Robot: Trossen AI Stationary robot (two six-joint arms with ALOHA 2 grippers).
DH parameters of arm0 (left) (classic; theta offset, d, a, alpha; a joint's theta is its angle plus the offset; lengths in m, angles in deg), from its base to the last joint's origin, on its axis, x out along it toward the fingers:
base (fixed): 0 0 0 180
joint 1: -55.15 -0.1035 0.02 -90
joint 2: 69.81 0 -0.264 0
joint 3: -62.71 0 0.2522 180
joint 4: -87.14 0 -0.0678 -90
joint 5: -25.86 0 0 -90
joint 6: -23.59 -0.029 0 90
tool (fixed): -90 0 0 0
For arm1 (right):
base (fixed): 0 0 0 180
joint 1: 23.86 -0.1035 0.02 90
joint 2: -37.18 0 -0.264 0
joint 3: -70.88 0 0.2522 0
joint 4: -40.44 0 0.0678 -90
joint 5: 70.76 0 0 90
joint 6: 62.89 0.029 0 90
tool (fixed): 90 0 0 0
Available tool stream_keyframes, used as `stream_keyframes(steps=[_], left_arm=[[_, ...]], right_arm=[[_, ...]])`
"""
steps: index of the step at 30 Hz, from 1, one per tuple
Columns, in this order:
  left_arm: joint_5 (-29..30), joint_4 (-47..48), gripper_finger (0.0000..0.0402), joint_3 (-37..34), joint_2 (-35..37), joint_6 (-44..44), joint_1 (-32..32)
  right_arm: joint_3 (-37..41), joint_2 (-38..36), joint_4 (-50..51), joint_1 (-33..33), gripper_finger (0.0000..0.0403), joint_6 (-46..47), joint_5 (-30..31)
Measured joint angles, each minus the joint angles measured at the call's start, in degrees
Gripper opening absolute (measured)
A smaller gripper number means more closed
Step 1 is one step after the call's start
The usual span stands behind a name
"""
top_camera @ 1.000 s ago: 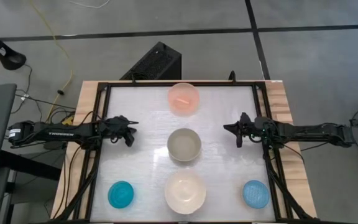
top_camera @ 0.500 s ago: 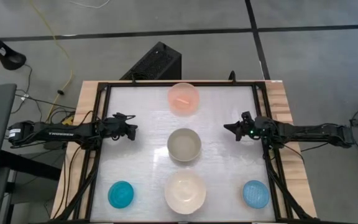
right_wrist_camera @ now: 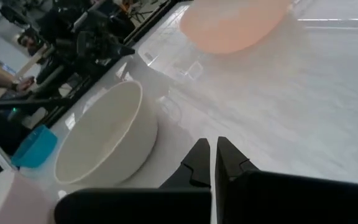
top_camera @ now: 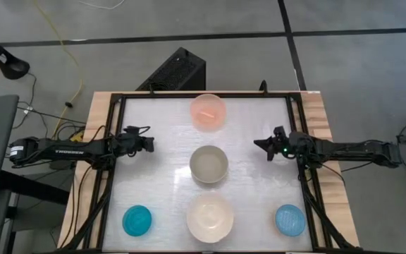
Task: Nest bowls inside each other
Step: Stack the orange bowl on top of the white bowl
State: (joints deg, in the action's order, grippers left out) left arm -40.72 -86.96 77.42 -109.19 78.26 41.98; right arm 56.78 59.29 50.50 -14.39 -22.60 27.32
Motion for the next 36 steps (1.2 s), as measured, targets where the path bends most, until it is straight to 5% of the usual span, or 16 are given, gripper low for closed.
stream_keyframes(steps=[11, 22, 28, 36], left_arm=[[-7.9, -23.1, 0.0, 1.1, 0.0, -13.8, 0.0], [-10.6, -12.5, 0.0027, 20.0, -0.3, -29.1, 0.0], [-10.3, -1.7, 0.0047, 30.8, -1.8, -35.5, 0.0], [-7.6, -1.8, 0.0048, 33.3, -1.7, -39.1, 0.0]], right_arm=[[-4.5, 0.0, -15.3, 0.1, 0.0027, -13.8, -0.5], [-18.3, 6.5, -14.2, -0.1, 0.0098, -19.9, -4.7], [-29.1, 18.2, -10.4, -0.8, 0.0114, -24.6, -9.3], [-42.2, 38.2, -2.8, -0.7, 0.0115, -36.8, -9.9]])
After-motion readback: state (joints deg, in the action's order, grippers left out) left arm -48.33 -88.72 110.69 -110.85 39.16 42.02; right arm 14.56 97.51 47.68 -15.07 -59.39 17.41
